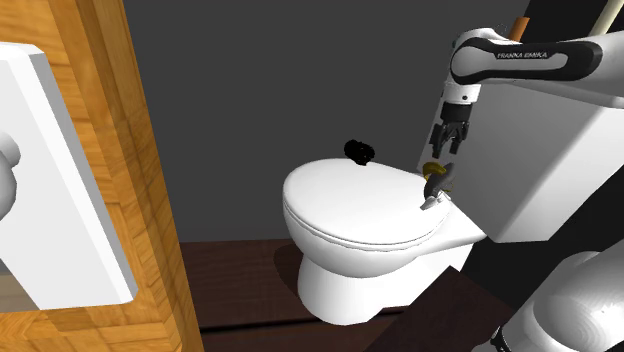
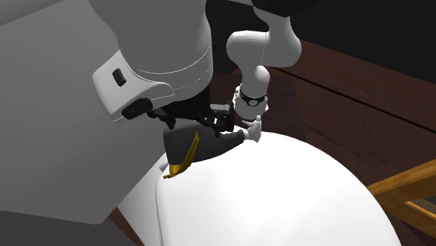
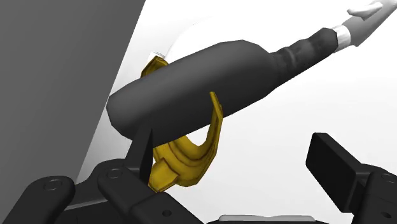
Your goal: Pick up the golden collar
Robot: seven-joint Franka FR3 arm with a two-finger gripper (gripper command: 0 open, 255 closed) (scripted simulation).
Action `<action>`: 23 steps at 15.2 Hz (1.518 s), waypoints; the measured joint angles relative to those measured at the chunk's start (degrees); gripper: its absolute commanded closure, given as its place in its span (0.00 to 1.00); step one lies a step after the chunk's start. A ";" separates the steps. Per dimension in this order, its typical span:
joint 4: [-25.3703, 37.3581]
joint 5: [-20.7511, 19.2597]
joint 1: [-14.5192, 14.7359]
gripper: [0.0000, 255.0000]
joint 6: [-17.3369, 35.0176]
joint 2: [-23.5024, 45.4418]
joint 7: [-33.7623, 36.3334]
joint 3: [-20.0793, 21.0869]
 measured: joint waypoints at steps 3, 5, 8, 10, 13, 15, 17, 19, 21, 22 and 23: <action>-1.86 -0.18 -0.16 0.00 2.12 0.22 -0.09 -0.27; -3.48 -0.29 -0.24 0.00 3.68 0.15 -0.09 -0.40; -4.54 -0.60 -0.30 1.00 4.90 -0.02 -0.04 -0.48; -4.86 -0.43 -0.29 1.00 5.04 0.02 -0.05 -0.48; -4.91 -0.35 -0.28 1.00 5.14 -0.03 -0.03 -0.45; -4.90 -0.33 -0.26 1.00 5.15 -0.02 -0.02 -0.44; -4.82 -0.31 -0.24 1.00 5.06 0.04 0.02 -0.41; -3.78 -0.24 -0.19 1.00 4.06 0.20 0.03 -0.33; -2.54 -0.23 -0.16 1.00 2.62 0.00 0.04 -0.22; -1.53 -0.19 -0.16 1.00 1.84 0.23 -0.11 -0.25; -0.99 -0.20 -0.16 1.00 1.19 0.12 -0.13 -0.21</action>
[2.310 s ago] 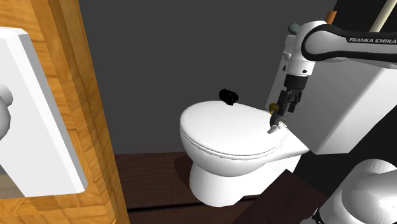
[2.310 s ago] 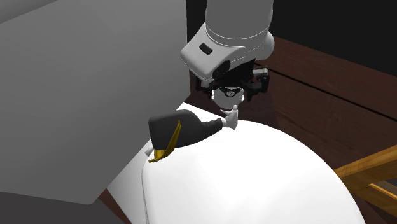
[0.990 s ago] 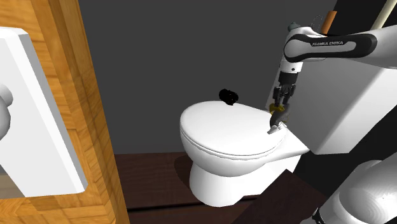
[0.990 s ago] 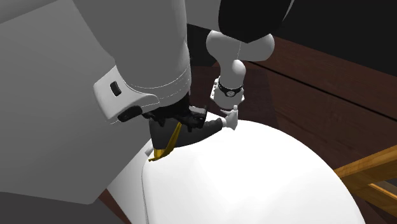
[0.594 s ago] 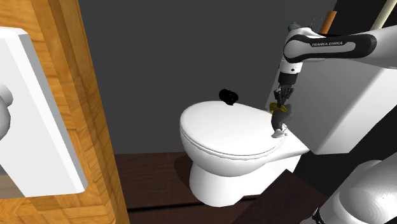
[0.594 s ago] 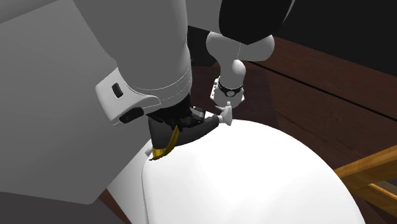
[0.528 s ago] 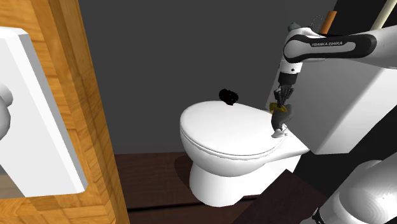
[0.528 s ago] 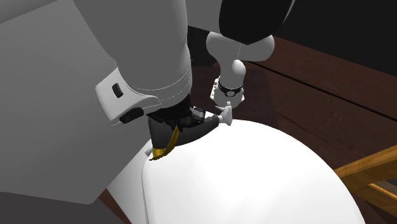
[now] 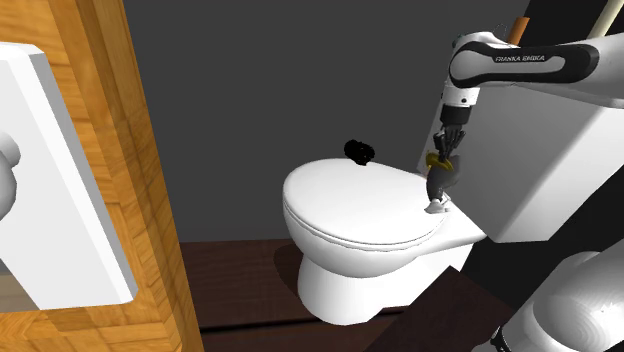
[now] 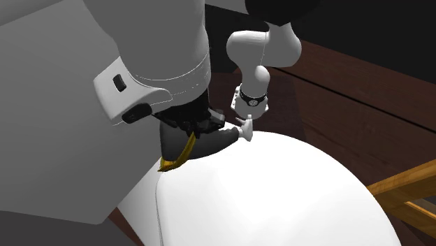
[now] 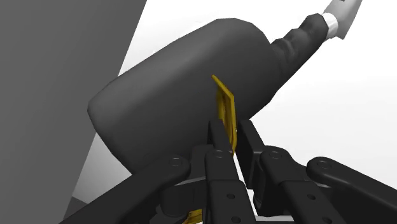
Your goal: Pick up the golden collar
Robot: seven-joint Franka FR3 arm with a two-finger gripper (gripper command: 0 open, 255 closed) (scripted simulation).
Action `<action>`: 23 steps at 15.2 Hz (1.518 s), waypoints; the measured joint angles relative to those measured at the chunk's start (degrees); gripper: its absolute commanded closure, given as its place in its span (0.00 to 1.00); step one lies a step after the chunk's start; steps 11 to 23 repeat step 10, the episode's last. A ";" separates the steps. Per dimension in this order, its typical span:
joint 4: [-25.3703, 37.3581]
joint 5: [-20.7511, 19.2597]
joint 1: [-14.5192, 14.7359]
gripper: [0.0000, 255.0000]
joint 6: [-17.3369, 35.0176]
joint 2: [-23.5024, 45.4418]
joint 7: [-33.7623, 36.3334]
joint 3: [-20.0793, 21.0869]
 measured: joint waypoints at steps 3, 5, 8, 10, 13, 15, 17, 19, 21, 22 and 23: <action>2.63 0.11 0.05 1.00 -2.29 0.33 -0.18 0.06; 4.19 0.16 0.08 1.00 -3.76 0.43 -0.27 0.11; 7.23 0.29 0.18 1.00 -6.39 0.85 -0.35 0.25; 8.79 0.37 0.19 1.00 -7.52 1.28 -0.53 0.21; 8.79 0.37 0.19 1.00 -7.52 1.28 -0.53 0.21; 8.79 0.37 0.19 1.00 -7.52 1.28 -0.53 0.21; 8.79 0.37 0.19 1.00 -7.52 1.28 -0.53 0.21; 8.79 0.37 0.19 1.00 -7.52 1.28 -0.53 0.21; 8.79 0.37 0.19 1.00 -7.52 1.28 -0.53 0.21; 8.79 0.37 0.19 1.00 -7.52 1.28 -0.53 0.21; 8.79 0.37 0.19 1.00 -7.52 1.28 -0.53 0.21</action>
